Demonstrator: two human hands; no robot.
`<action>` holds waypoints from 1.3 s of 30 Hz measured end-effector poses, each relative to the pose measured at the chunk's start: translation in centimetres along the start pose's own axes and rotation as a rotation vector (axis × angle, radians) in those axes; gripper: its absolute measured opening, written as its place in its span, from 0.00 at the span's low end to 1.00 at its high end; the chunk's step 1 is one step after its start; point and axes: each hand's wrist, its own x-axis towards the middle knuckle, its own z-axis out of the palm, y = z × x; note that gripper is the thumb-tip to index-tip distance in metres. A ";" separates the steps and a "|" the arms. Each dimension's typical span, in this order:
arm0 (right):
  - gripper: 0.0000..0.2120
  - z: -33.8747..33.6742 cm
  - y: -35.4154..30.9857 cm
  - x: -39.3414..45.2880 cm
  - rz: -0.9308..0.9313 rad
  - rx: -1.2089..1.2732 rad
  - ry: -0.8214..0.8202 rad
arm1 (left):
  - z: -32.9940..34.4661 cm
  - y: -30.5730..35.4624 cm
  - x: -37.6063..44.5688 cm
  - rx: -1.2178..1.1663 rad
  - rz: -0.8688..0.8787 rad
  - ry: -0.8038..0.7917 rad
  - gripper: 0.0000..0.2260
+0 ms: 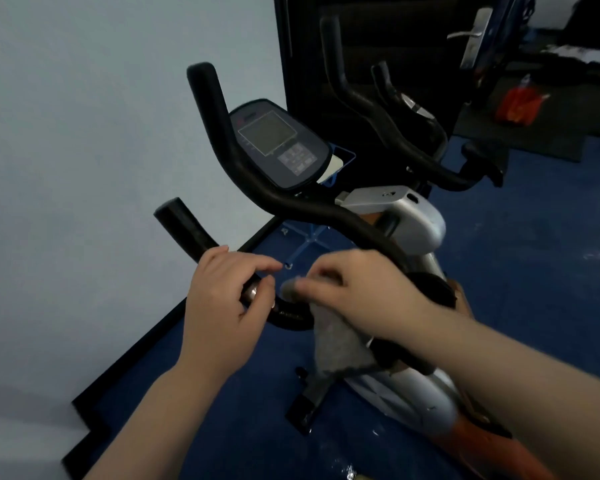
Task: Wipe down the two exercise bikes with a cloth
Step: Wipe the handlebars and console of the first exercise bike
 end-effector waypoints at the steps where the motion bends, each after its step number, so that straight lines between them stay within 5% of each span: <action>1: 0.18 -0.8 0.3 0.3 0.025 0.108 0.031 | -0.1 0.0 0.0 -0.008 -0.012 -0.003 0.08; 4: 0.16 -2.3 0.7 0.9 -0.051 0.210 0.121 | -0.5 -0.1 0.1 -0.069 -0.018 0.005 0.08; 7: 0.18 -1.5 1.0 0.9 -0.110 -0.258 -0.044 | -1.0 -0.5 0.2 -0.120 -0.010 0.012 0.09; 12: 0.16 -1.9 2.0 1.2 0.008 -0.592 0.170 | -2.8 -1.8 1.1 -0.102 0.120 -0.051 0.09; 19: 0.16 2.2 -2.1 -0.7 -0.049 -0.599 0.019 | -5.5 -4.7 4.7 0.044 0.389 -0.028 0.09; 23: 0.16 5.1 -3.0 -1.4 0.063 -0.563 0.233 | -5.9 -6.6 5.6 0.066 0.496 -0.060 0.09; 30: 0.21 10.3 -8.9 1.3 0.483 -0.080 0.804 | -6.0 -8.1 5.3 -0.068 0.456 -0.070 0.10; 35: 0.19 9.0 -8.3 0.9 0.368 0.127 0.651 | -5.9 -8.0 5.6 -0.221 0.318 -0.083 0.11; 39: 0.13 9.5 -8.5 0.9 0.395 -0.127 0.623 | -5.2 -7.9 5.3 -0.210 0.311 -0.017 0.11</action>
